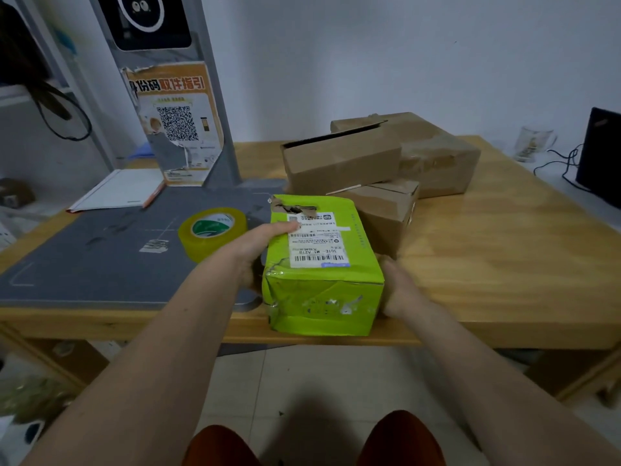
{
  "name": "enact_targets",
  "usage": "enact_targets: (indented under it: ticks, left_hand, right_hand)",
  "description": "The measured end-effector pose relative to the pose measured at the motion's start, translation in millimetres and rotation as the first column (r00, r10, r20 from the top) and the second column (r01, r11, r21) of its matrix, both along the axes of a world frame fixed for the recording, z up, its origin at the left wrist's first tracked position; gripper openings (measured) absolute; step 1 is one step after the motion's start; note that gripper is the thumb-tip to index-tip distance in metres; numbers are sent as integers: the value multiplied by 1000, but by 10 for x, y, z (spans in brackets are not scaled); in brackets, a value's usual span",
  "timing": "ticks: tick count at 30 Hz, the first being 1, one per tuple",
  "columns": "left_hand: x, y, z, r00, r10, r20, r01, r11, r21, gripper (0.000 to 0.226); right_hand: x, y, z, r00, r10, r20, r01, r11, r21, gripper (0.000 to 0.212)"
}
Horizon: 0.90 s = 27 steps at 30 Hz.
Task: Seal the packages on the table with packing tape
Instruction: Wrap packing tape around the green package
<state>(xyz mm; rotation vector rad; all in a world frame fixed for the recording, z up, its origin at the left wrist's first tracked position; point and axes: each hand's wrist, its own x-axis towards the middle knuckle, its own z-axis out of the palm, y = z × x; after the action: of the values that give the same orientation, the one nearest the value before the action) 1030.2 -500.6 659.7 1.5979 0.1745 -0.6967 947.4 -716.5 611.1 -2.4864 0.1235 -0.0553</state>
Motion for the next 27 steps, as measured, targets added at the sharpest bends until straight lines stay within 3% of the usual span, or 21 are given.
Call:
enact_targets:
  ticks: [6, 10, 12, 16, 19, 21, 24, 27]
  left_hand:
    - [-136, -222, -23, 995, 103, -19, -103, 995, 11, 38]
    - [-287, -410, -25, 977, 213, 0, -212, 970, -121, 38]
    - [-370, -503, -44, 967, 256, 1, -251, 951, -177, 35]
    - [-516, -741, -130, 917, 397, -42, -397, 892, -215, 45]
    - [-579, -889, -194, 857, 512, -54, -513, 838, -186, 75]
    - [-586, -934, -234, 840, 539, -63, -542, 825, -159, 79]
    - [-599, -951, -228, 845, 523, -110, -535, 827, -174, 72]
    - [-601, -923, -198, 854, 500, -145, -520, 826, -217, 40]
  right_hand:
    - [109, -326, -161, 983, -178, -52, 167, 971, -171, 36]
    - [123, -503, -128, 942, -312, -125, 269, 924, -272, 69]
    - [139, -609, -100, 928, -355, -117, 315, 911, -265, 65]
    - [187, -763, 22, 936, -349, -33, 347, 936, -50, 24]
    - [295, -810, 165, 910, -410, 57, 389, 895, 219, 21]
    - [348, -770, 299, 891, -430, 143, 362, 865, 347, 19]
    - [355, -602, 504, 841, -425, 334, 322, 890, 322, 15]
    - [350, -370, 655, 844, -334, 420, 257, 938, 231, 15]
